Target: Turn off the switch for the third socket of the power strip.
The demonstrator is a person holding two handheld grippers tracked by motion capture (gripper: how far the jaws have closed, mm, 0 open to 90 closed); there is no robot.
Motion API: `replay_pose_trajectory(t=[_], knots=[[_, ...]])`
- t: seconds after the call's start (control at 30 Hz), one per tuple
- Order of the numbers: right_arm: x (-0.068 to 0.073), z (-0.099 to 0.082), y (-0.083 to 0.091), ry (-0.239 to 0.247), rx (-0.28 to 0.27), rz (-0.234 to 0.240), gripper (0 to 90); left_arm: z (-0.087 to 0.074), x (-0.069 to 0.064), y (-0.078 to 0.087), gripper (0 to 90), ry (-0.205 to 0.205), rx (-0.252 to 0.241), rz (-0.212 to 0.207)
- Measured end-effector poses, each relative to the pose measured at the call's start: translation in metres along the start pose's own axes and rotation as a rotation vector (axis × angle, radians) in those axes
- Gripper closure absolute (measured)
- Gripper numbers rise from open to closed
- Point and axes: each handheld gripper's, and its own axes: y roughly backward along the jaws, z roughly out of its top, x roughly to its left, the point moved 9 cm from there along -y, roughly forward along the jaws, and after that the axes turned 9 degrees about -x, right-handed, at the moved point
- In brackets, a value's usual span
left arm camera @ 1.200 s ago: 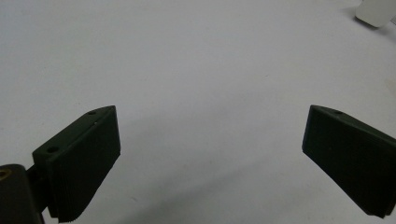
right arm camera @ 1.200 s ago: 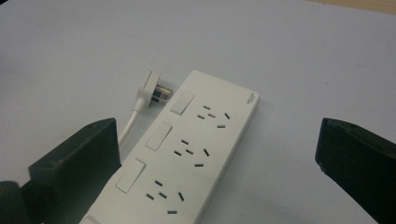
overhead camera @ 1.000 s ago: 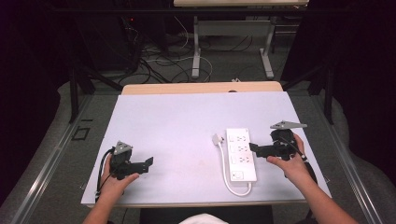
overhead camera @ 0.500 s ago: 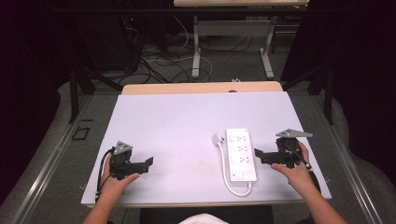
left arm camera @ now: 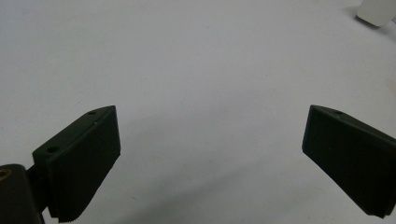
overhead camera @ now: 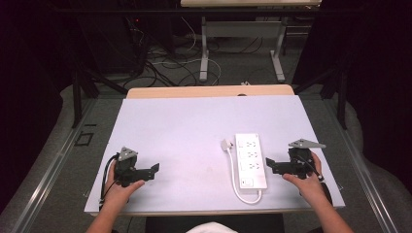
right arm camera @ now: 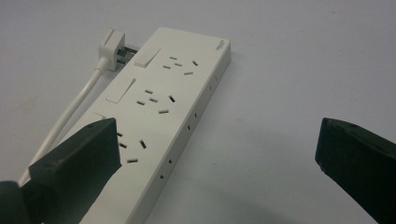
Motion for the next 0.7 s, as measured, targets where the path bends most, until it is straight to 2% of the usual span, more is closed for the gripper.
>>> replay_pose_trajectory(t=[0.37, 0.7], knots=[[-0.0049, -0.0077, 0.0000, -0.041, 0.002, -0.010, 0.0, 0.0002, 0.0006, 0.0006, 4.3, -0.004, 0.000, -0.001], [-0.0055, -0.0105, -0.0012, -0.046, 0.005, -0.011, 0.0, 0.0006, 0.0006, 0.0004, 4.2, -0.003, -0.002, 0.000]])
